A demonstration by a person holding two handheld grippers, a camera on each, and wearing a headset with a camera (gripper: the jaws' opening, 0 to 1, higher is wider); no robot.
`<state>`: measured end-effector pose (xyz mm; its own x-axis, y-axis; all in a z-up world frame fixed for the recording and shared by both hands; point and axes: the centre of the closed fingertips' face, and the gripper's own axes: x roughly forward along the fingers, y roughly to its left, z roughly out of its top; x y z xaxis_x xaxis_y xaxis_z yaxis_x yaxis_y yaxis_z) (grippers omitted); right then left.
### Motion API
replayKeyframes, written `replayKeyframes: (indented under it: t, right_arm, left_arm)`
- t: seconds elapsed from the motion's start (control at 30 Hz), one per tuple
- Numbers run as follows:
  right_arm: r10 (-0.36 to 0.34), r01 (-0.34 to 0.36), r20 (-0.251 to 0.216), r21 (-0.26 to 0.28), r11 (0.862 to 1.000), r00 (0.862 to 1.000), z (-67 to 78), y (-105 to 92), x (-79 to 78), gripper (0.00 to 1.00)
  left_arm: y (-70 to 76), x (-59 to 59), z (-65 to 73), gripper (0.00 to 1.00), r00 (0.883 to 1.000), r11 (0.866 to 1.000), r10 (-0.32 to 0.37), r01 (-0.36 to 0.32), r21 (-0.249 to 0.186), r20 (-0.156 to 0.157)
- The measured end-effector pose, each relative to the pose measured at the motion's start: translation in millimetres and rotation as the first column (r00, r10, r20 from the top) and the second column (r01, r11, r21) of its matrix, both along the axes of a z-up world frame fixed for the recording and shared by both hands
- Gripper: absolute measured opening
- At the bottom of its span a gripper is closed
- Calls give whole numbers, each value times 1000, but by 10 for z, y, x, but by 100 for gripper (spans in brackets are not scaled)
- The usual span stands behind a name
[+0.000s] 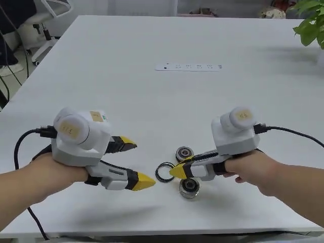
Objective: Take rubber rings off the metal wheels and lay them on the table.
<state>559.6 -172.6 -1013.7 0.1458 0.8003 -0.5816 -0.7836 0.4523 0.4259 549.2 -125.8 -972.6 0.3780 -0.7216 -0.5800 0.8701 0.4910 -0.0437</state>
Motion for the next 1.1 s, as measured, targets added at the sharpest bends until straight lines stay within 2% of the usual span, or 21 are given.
replayKeyframes:
  t: [0.2,0.37,0.77,1.1]
  right_arm:
    - [22,-22,28,-7,1000,999,31,-11,-17,23]
    - [26,-27,47,2,1000,999,113,-43,-12,25]
    - [-12,11,92,15,1000,996,277,-256,115,27]
    - [-14,12,212,10,1000,977,363,-373,200,34]
  left_arm:
    - [4,4,6,63,1000,1000,-1,1,4,-3]
    - [-12,23,25,62,1000,1000,-3,3,4,-4]
    - [-96,127,30,62,1000,1000,-22,22,2,-10]
    - [-229,224,55,61,1000,1000,-30,30,-5,-8]
